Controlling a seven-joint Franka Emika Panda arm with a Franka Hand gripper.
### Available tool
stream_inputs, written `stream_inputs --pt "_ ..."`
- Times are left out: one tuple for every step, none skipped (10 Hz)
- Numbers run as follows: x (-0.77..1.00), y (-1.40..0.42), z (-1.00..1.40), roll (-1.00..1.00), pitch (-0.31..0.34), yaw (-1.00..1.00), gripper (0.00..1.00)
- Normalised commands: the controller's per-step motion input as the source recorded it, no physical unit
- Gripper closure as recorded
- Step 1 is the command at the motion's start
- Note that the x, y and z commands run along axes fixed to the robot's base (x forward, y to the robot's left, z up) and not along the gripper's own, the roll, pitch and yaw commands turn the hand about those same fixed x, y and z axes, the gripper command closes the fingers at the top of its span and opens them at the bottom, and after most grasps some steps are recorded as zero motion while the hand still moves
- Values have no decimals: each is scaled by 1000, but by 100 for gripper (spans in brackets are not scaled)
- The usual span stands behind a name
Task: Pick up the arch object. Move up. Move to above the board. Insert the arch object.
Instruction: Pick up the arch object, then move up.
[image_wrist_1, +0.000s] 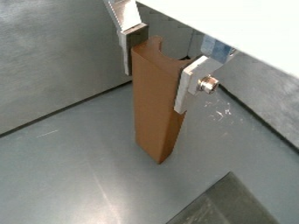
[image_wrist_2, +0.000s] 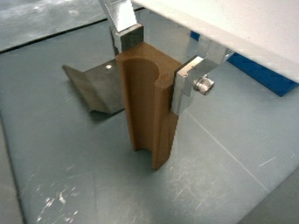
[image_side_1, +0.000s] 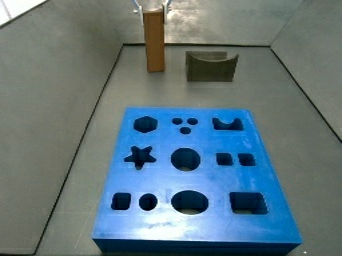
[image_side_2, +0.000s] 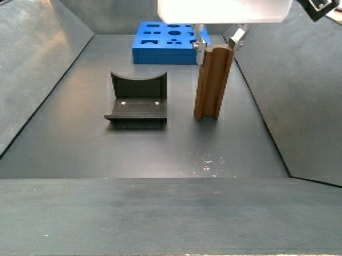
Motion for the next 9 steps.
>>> stream_inputs --pt "0 0 0 0 0 0 100" --pt "0 0 0 0 0 0 100" --pt "0 0 0 0 0 0 100" --pt "0 0 0 0 0 0 100" --pt "0 0 0 0 0 0 100" --pt "0 0 833 0 0 0 100" --pt "21 12 856 4 -13 1 100" --pt "-4 11 759 5 18 -1 100" --pt "-3 14 575 15 40 -5 100"
